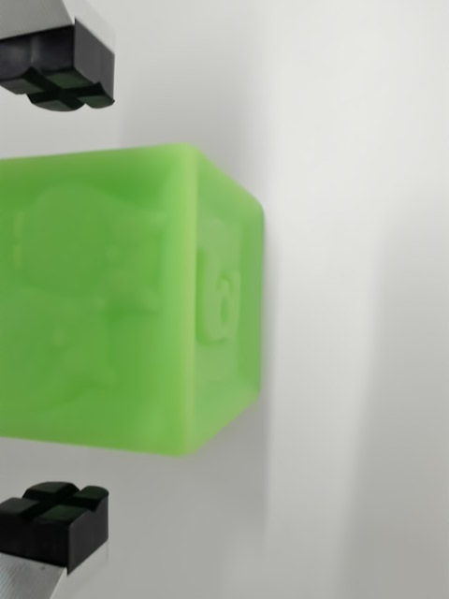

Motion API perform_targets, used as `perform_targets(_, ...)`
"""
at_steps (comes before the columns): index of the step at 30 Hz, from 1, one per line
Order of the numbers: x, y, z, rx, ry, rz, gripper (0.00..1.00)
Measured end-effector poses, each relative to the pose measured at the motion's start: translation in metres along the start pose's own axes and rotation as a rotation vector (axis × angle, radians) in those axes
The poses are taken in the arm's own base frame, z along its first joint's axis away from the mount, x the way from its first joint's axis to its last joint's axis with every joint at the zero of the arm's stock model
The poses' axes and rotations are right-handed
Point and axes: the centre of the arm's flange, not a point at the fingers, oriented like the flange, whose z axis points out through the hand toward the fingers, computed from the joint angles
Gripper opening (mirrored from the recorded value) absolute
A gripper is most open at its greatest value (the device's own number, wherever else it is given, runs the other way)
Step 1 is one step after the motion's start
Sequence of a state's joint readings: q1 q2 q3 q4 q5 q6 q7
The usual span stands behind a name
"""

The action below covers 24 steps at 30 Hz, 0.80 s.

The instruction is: Stack cube

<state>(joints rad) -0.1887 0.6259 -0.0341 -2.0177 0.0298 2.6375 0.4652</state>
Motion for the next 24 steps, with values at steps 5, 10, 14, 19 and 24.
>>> perform_targets(5, 0.000, 0.000, 0.012, 0.000, -0.001, 0.000, 1.00)
perform_targets(10, 0.000, 0.000, 0.018, 0.001, 0.000, 0.001, 1.00)
perform_targets(14, 0.000, 0.000, 0.020, 0.001, -0.001, 0.001, 0.00)
perform_targets(19, 0.000, 0.000, 0.020, 0.002, 0.000, 0.001, 0.00)
perform_targets(24, 0.000, 0.000, 0.020, 0.002, 0.000, 0.001, 0.00)
